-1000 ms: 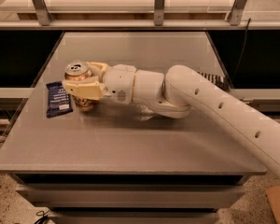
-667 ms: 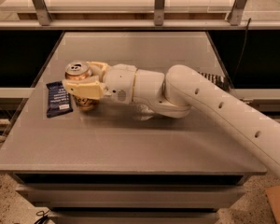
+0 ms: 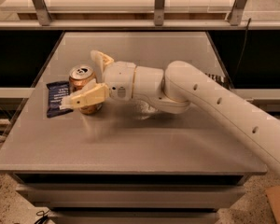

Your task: Place orange can upright

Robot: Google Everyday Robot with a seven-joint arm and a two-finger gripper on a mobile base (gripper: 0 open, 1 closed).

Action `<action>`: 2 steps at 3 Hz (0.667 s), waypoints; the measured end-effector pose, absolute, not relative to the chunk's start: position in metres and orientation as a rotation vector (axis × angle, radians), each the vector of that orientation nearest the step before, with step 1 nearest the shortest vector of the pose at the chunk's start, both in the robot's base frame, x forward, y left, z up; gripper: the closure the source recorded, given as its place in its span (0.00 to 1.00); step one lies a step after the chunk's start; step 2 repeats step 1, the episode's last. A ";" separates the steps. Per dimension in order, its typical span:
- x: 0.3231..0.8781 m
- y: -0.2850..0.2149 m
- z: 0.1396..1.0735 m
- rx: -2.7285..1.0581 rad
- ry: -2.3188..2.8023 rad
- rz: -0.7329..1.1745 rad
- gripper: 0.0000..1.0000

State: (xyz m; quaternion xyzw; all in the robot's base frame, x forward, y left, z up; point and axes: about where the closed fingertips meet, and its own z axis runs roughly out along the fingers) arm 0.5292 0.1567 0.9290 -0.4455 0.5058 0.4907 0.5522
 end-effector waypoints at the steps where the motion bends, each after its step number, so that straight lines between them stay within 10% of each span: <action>1: 0.529 0.157 0.930 -1.057 1.195 1.159 0.00; 2: 0.529 0.157 0.930 -1.057 1.195 1.159 0.00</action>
Offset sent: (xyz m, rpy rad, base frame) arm 0.0000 0.0000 0.0000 0.0000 0.0000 0.0000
